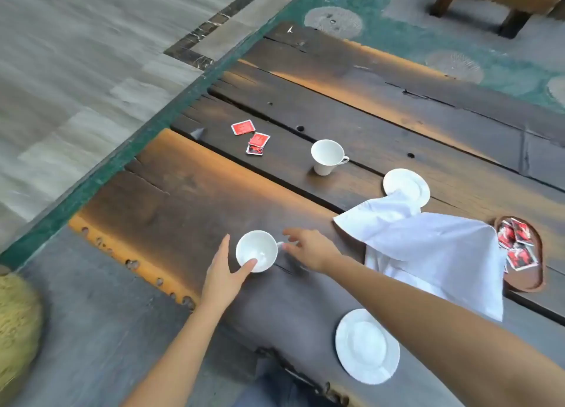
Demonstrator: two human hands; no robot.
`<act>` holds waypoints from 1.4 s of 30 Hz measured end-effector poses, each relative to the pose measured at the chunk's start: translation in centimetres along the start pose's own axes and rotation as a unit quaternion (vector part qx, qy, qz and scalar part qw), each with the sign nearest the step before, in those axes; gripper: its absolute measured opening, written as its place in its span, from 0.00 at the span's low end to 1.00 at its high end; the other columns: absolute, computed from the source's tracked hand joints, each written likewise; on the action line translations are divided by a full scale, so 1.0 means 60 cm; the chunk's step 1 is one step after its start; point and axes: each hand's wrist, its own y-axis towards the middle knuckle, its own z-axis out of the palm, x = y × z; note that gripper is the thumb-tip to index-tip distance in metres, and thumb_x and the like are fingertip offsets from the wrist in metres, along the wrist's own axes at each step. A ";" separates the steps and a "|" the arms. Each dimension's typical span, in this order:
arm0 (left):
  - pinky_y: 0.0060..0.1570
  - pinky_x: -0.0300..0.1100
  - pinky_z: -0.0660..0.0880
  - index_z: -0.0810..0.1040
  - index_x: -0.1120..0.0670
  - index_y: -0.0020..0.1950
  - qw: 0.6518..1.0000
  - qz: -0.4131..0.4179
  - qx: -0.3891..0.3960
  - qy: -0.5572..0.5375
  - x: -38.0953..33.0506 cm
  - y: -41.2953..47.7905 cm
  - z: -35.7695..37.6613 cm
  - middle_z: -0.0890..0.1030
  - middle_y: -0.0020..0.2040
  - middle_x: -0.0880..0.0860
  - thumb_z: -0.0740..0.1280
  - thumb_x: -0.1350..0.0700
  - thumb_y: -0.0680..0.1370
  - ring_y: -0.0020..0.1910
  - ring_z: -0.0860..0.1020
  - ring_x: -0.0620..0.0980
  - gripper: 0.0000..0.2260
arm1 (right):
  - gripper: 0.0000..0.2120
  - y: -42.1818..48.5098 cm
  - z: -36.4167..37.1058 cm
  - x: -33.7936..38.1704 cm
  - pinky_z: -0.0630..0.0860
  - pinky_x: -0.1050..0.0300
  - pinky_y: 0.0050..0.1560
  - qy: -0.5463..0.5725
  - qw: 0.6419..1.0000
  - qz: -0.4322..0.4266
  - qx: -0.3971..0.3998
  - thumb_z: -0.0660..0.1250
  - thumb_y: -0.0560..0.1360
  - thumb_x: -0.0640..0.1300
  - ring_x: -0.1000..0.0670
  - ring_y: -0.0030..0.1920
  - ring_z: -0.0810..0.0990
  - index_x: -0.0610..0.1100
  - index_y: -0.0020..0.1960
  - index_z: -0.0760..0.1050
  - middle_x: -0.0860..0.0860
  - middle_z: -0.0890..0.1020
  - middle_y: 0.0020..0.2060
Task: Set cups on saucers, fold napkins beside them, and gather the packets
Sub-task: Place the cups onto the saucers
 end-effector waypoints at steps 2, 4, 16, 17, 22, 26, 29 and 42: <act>0.62 0.44 0.67 0.63 0.49 0.74 0.999 -0.041 -0.006 -0.035 0.004 0.015 -0.004 0.73 0.69 0.52 0.68 0.47 0.75 0.66 0.73 0.51 0.30 | 0.22 0.014 0.005 0.009 0.72 0.48 0.63 0.010 1.000 0.017 0.013 0.59 0.78 0.58 0.46 0.62 0.76 0.51 0.70 0.68 0.50 0.77 0.63; 0.59 0.43 0.69 0.72 0.50 0.68 0.998 -0.052 0.007 -0.032 0.011 0.024 -0.010 0.81 0.60 0.51 0.66 0.48 0.76 0.60 0.78 0.51 0.21 | 0.20 0.021 0.009 0.017 0.72 0.46 0.63 0.017 0.999 0.031 0.024 0.57 0.80 0.55 0.44 0.62 0.75 0.51 0.69 0.68 0.48 0.78 0.62; 0.51 0.48 0.77 0.79 0.48 0.49 0.982 -0.088 0.042 -0.162 -0.007 0.029 -0.011 0.82 0.51 0.53 0.61 0.56 0.79 0.43 0.84 0.50 0.07 | 0.13 0.050 0.039 0.009 0.77 0.50 0.59 0.159 0.986 0.048 0.032 0.58 0.80 0.43 0.45 0.50 0.82 0.44 0.57 0.79 0.45 0.83 0.50; 0.52 0.48 0.77 0.78 0.49 0.50 0.981 -0.093 0.043 -0.165 -0.007 0.029 -0.011 0.82 0.52 0.53 0.61 0.56 0.79 0.44 0.84 0.50 0.07 | 0.13 0.050 0.040 0.007 0.78 0.49 0.59 0.174 0.983 0.052 0.032 0.58 0.80 0.44 0.46 0.49 0.83 0.44 0.57 0.79 0.45 0.84 0.50; 0.43 0.39 0.77 0.78 0.52 0.55 0.973 -0.118 0.047 -0.191 -0.012 0.031 -0.010 0.81 0.52 0.55 0.61 0.57 0.80 0.42 0.82 0.49 0.07 | 0.14 0.048 0.041 -0.005 0.78 0.57 0.58 0.225 0.970 0.063 0.063 0.62 0.79 0.45 0.48 0.46 0.83 0.42 0.61 0.79 0.45 0.83 0.51; 0.41 0.39 0.76 0.77 0.56 0.58 0.975 -0.118 0.051 -0.182 -0.019 0.029 -0.010 0.80 0.52 0.56 0.61 0.58 0.80 0.42 0.82 0.51 0.10 | 0.13 0.036 0.037 -0.013 0.71 0.76 0.32 0.257 0.960 0.080 0.078 0.63 0.79 0.46 0.50 0.46 0.82 0.42 0.60 0.78 0.48 0.82 0.48; 0.46 0.43 0.76 0.77 0.56 0.61 0.979 -0.111 0.056 -0.164 -0.027 0.026 -0.008 0.80 0.51 0.56 0.61 0.58 0.80 0.44 0.81 0.54 0.12 | 0.14 0.022 0.035 -0.022 0.72 0.64 0.43 0.280 0.949 0.096 0.106 0.64 0.78 0.47 0.51 0.47 0.82 0.44 0.60 0.78 0.48 0.83 0.52; 0.47 0.41 0.79 0.77 0.54 0.63 0.962 -0.094 0.245 -0.078 -0.100 -0.040 0.057 0.81 0.57 0.53 0.63 0.55 0.80 0.47 0.84 0.52 0.12 | 0.15 -0.132 -0.005 -0.152 0.74 0.57 0.58 0.348 0.916 0.151 0.132 0.65 0.76 0.54 0.56 0.53 0.83 0.48 0.58 0.78 0.55 0.85 0.52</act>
